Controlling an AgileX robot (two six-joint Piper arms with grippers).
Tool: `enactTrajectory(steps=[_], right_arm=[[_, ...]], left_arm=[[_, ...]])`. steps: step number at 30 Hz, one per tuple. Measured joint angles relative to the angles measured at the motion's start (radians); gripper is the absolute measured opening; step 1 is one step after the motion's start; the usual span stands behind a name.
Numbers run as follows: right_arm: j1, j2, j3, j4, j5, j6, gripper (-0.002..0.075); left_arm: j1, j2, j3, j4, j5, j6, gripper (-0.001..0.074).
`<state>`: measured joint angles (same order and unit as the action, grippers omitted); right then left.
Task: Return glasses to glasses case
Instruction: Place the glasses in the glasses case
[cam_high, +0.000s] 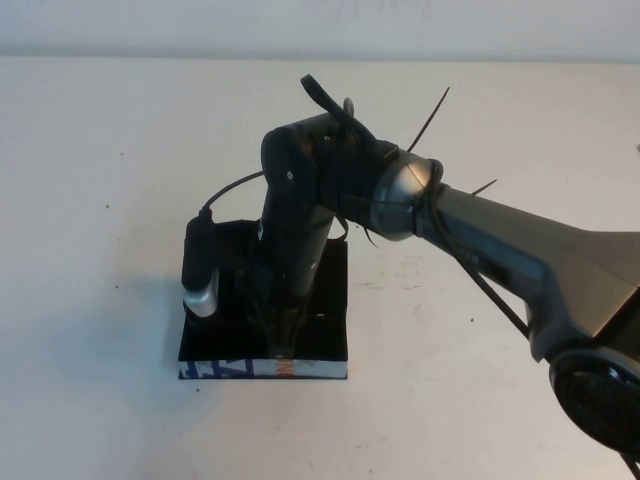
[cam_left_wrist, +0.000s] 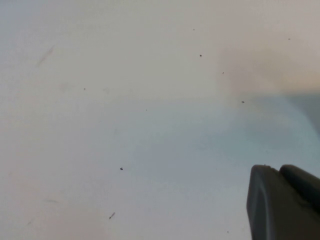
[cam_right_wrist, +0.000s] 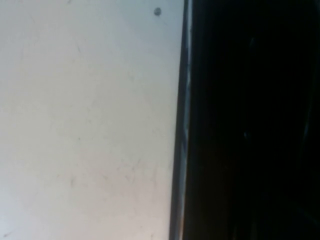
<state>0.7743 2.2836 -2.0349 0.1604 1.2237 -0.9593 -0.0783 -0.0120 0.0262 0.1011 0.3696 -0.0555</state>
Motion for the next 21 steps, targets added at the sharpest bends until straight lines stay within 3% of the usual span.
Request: enactTrajectory(steps=[14,21], right_arm=[[-0.002,0.015,-0.001,0.014,0.0,0.0,0.0081],[-0.002,0.013,-0.001,0.017,0.0,0.046,0.0359]], left_arm=[[0.0,0.0,0.0,0.0,0.0,0.0,-0.0001],[0.0,0.0,0.0,0.0,0.0,0.0,-0.0001]])
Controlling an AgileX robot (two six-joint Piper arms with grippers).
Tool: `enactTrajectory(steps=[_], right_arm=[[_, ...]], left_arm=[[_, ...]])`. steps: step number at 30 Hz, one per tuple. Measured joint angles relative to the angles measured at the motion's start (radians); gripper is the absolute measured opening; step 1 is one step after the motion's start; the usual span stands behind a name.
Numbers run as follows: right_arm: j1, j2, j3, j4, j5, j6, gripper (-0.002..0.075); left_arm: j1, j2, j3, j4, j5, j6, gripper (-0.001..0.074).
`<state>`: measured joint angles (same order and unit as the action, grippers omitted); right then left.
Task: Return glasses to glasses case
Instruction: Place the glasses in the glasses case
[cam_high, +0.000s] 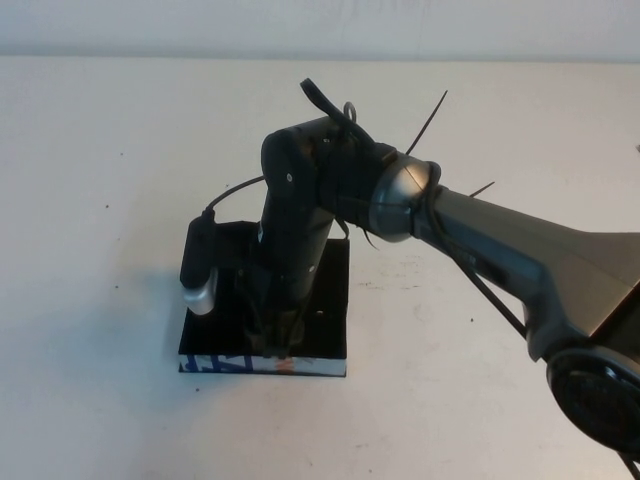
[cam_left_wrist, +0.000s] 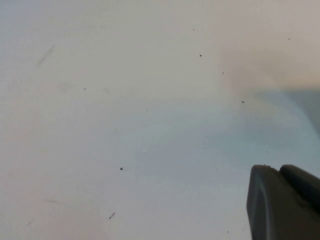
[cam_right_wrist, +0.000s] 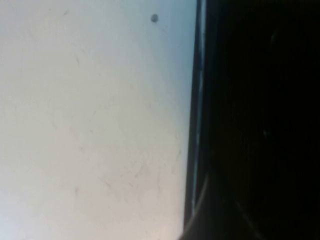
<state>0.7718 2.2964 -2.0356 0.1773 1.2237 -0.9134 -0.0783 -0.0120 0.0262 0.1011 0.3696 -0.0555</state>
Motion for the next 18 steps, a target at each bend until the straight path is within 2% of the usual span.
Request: enactTrajectory(steps=[3,10,18], right_arm=[[0.0,-0.019,0.0,-0.017,0.0,0.003,0.0395],[0.0,-0.087,0.0,-0.041,0.001,0.005,0.04],[0.0,-0.086,0.007,-0.03,0.004,0.005,0.033]], left_arm=[[0.0,0.0,0.0,0.0,0.0,0.0,-0.0001],[0.0,0.0,0.0,0.0,0.0,0.0,-0.0001],[0.0,0.0,0.0,0.0,0.0,0.0,-0.0001]])
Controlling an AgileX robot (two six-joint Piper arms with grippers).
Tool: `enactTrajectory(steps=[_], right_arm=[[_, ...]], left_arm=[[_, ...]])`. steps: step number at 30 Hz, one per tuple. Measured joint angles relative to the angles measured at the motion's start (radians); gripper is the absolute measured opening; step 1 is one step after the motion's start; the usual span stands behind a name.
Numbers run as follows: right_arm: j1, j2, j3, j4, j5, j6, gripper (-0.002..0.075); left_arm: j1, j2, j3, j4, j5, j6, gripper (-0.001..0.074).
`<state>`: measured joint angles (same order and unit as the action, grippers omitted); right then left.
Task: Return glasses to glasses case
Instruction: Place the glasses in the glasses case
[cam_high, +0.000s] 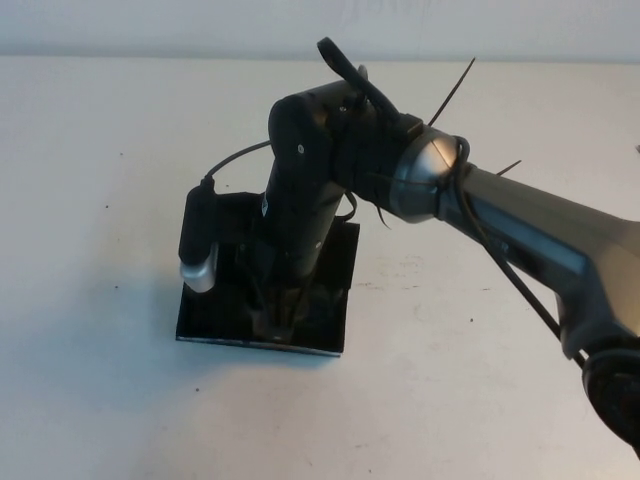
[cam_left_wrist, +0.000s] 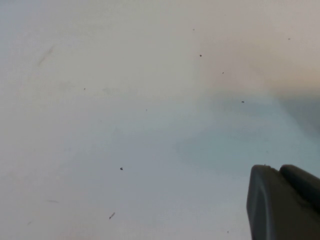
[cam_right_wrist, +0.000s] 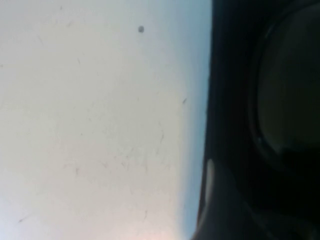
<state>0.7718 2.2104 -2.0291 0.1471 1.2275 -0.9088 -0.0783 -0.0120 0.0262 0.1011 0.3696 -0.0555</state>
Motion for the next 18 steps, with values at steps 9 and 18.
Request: enactTrajectory(steps=[9,18], right_arm=[[0.0,0.048,0.001,0.0,0.0,0.0,0.0319],[0.0,0.063,0.001,0.01,-0.004,0.009,0.034]], left_arm=[[0.0,0.0,0.0,0.0,0.0,0.0,-0.0001],[0.0,0.0,0.0,0.0,0.0,0.0,-0.0001]])
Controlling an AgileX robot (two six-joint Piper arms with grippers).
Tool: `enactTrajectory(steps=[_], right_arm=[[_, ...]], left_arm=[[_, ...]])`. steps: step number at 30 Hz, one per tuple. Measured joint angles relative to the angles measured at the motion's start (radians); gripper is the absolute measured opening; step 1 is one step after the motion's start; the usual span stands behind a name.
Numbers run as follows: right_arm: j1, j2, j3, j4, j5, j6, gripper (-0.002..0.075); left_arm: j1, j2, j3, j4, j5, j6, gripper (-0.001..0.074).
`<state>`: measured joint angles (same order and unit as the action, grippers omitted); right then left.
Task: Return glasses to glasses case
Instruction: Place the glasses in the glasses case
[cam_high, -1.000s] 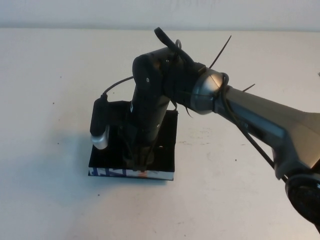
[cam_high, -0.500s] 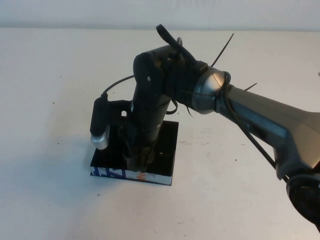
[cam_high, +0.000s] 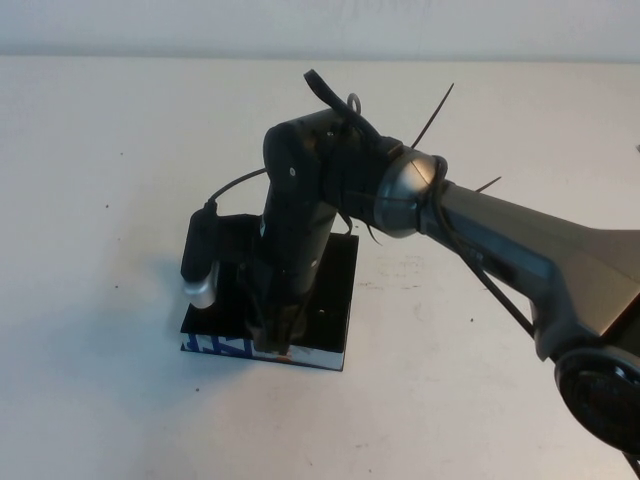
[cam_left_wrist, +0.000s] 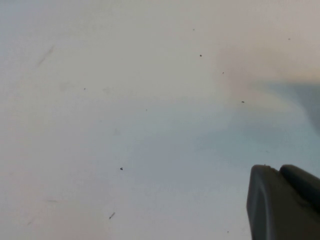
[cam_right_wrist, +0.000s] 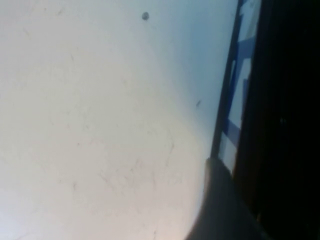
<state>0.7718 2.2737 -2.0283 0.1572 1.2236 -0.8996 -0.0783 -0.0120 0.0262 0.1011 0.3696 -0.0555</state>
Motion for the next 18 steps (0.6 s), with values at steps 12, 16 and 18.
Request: enactTrajectory(steps=[12,16,18], right_arm=[[0.0,-0.004,-0.007,-0.015,0.0,0.039,0.0398],[0.0,-0.016,-0.007,-0.02,0.0,0.039,0.04],[0.0,-0.023,-0.007,-0.022,0.0,0.039,0.04]], left_arm=[[0.0,0.0,0.0,0.0,0.0,0.0,-0.0001],[0.0,0.0,0.0,0.0,0.0,0.0,-0.0001],[0.0,0.0,0.0,0.0,0.0,0.0,-0.0001]])
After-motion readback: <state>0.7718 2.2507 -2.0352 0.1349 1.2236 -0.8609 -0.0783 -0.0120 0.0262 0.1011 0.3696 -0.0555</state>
